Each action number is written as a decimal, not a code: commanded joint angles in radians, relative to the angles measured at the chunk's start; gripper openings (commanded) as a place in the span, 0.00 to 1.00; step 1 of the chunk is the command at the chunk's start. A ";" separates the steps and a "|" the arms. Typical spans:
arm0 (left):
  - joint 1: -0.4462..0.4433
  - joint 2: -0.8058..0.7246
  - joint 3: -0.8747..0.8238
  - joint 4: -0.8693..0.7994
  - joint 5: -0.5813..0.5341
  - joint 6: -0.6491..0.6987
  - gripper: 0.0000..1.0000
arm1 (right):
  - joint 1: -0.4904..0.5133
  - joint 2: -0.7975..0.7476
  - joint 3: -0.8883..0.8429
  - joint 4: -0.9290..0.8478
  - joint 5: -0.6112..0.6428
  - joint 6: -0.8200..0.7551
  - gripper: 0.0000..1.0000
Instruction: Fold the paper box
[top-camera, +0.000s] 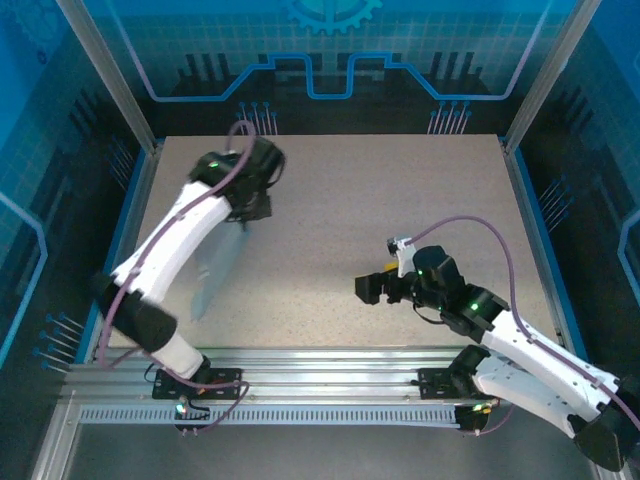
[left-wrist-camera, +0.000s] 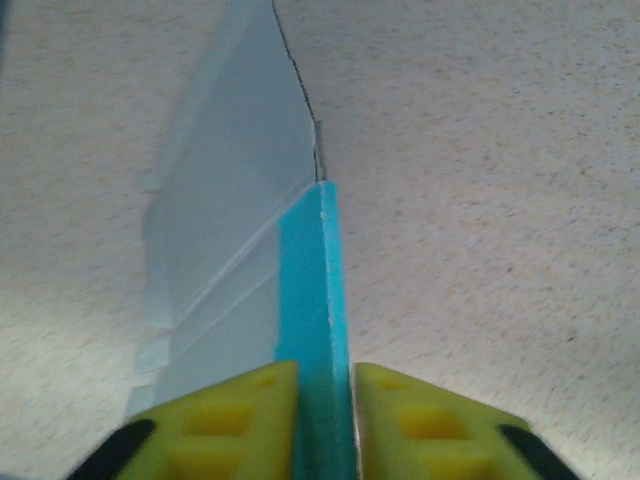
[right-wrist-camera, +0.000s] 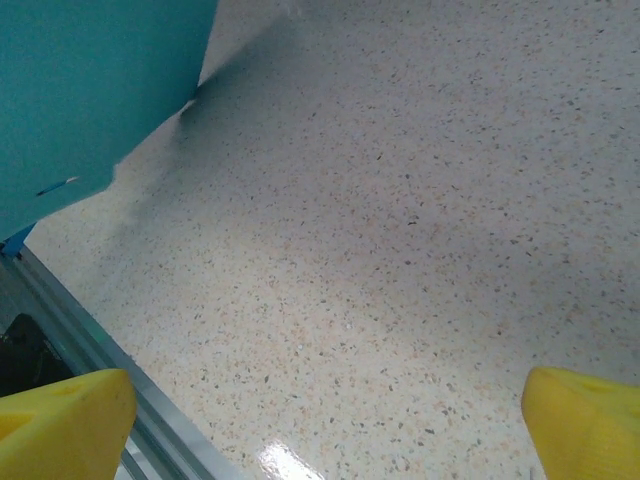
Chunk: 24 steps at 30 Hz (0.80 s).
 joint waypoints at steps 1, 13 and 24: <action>-0.041 0.119 0.090 0.102 0.073 -0.049 0.37 | -0.012 -0.049 -0.016 -0.081 0.049 0.024 1.00; -0.024 0.088 0.069 0.257 0.260 0.032 0.66 | 0.037 0.007 -0.044 0.095 -0.085 0.070 1.00; 0.389 -0.281 -0.568 0.557 0.596 0.070 1.00 | 0.267 0.554 0.178 0.451 -0.087 0.168 1.00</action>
